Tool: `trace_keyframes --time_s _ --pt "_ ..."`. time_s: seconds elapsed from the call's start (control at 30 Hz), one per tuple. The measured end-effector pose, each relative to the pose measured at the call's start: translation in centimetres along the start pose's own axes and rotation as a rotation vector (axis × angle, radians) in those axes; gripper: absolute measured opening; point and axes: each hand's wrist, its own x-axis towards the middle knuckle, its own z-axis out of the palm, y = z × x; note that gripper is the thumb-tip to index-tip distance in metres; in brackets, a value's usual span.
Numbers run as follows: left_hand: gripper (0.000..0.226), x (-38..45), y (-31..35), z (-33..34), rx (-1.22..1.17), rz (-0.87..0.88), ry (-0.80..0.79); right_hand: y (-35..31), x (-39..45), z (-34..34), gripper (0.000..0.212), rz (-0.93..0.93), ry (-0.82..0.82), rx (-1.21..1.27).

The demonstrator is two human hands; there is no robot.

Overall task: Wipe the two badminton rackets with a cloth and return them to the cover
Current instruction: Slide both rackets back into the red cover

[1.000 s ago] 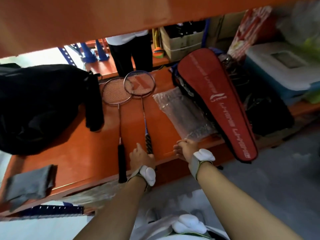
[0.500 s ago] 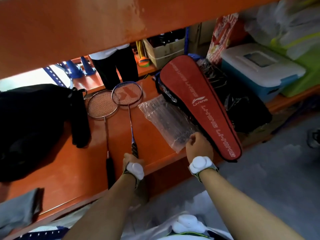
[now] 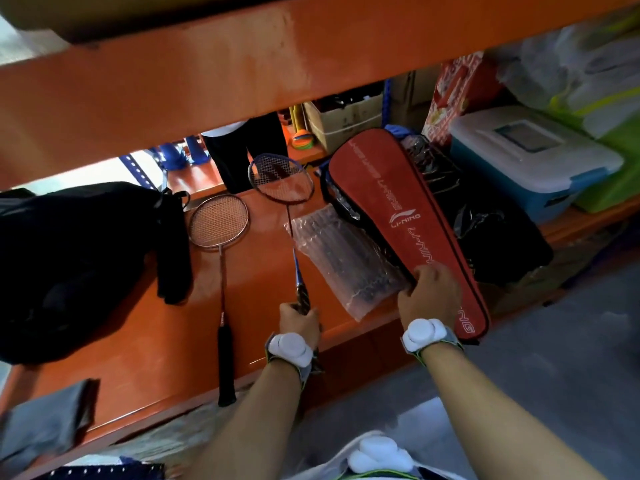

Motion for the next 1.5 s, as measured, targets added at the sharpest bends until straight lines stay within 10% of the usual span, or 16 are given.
trace_keyframes --time_s 0.23,0.8,1.5 --pt "0.027 -2.2 0.0 2.1 -0.049 0.108 -0.029 4.0 1.7 0.6 0.077 0.247 -0.252 -0.23" --pt "0.021 -5.8 -1.7 4.1 -0.194 0.16 0.047 1.6 2.7 -0.9 0.018 -0.058 -0.054 -0.099" --pt "0.017 -6.6 -0.9 3.2 -0.3 0.109 -0.097 -0.8 5.0 -1.7 0.042 0.055 -0.185 0.206"
